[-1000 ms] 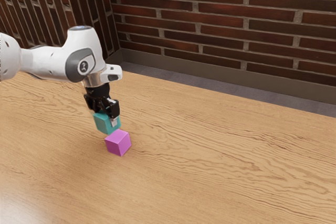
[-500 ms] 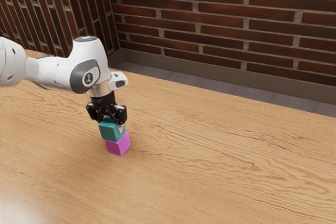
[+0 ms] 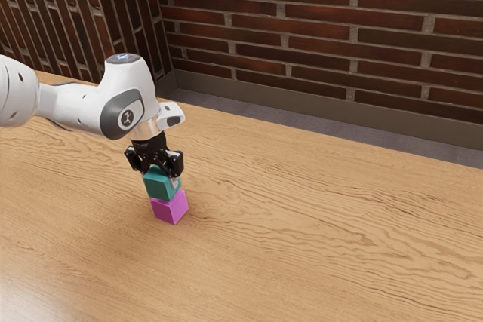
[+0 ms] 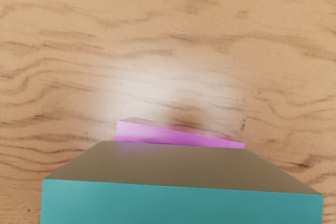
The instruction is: Pick up the blue block with one arm, and put the blue block on the pink block with one arm
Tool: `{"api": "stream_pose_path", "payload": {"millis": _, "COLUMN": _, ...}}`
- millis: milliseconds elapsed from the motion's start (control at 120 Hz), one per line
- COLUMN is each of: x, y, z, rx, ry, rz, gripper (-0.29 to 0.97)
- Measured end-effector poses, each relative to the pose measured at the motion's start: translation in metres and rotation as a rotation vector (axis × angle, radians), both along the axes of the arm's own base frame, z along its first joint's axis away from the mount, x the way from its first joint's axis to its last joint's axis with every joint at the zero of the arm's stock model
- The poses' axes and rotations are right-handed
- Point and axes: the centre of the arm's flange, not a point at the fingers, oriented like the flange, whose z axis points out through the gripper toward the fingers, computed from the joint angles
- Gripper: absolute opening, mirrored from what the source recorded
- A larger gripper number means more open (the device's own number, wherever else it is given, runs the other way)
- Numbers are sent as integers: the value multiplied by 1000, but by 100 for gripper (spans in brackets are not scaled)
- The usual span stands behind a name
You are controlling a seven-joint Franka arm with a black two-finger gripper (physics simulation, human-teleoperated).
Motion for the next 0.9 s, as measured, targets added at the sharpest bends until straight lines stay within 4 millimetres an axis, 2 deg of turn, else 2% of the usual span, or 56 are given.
{"api": "stream_pose_path", "payload": {"millis": 900, "x": -4, "y": 0, "z": -4, "rx": -11, "ry": -1, "rz": -154, "gripper": 35}}
